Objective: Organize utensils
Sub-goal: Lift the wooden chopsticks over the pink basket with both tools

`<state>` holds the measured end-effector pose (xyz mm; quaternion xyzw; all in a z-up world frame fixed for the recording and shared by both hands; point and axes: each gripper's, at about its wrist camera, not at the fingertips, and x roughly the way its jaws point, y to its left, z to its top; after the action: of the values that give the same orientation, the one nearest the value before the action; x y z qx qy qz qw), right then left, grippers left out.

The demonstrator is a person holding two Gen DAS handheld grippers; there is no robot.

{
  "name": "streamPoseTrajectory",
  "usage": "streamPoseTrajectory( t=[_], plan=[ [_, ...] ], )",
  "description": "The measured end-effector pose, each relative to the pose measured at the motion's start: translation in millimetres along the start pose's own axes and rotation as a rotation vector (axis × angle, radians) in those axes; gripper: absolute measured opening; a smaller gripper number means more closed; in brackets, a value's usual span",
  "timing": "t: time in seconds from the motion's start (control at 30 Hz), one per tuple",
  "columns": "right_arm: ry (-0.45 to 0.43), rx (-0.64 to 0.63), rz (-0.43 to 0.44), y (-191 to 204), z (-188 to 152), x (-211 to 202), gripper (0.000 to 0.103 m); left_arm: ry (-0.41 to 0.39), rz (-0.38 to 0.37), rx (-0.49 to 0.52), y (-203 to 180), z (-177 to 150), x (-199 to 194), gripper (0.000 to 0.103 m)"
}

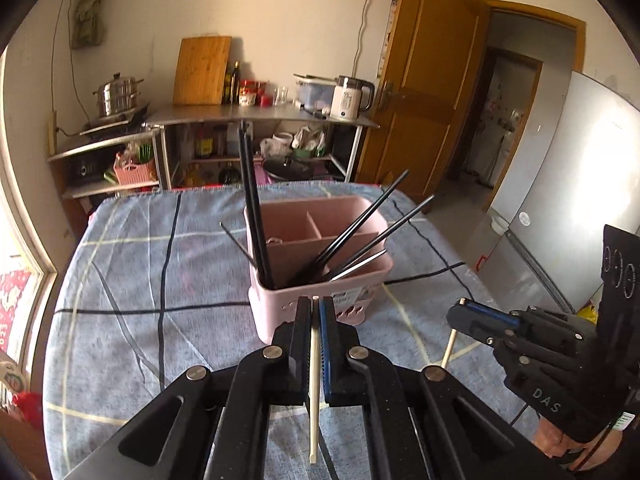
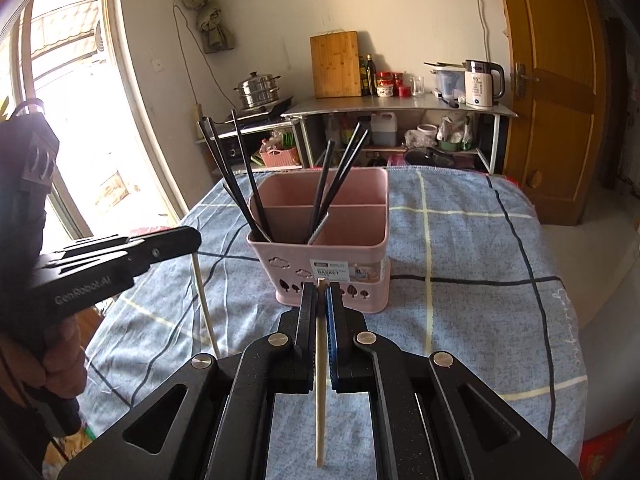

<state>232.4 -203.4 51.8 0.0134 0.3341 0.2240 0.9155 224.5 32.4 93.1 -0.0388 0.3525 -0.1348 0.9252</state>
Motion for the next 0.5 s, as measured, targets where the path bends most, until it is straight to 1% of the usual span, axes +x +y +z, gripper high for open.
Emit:
streamPoseTrajectory(
  t=[0.3, 0.5],
  plan=[
    [-0.056, -0.021, -0.012, 6, 12, -19, 0.005, -0.036, -0.01, 0.013, -7, 6, -22, 0.003],
    [-0.033, -0.034, -0.012, 9, 3, -15, 0.005, 0.001, -0.016, 0.002, -6, -5, -15, 0.003]
  ],
)
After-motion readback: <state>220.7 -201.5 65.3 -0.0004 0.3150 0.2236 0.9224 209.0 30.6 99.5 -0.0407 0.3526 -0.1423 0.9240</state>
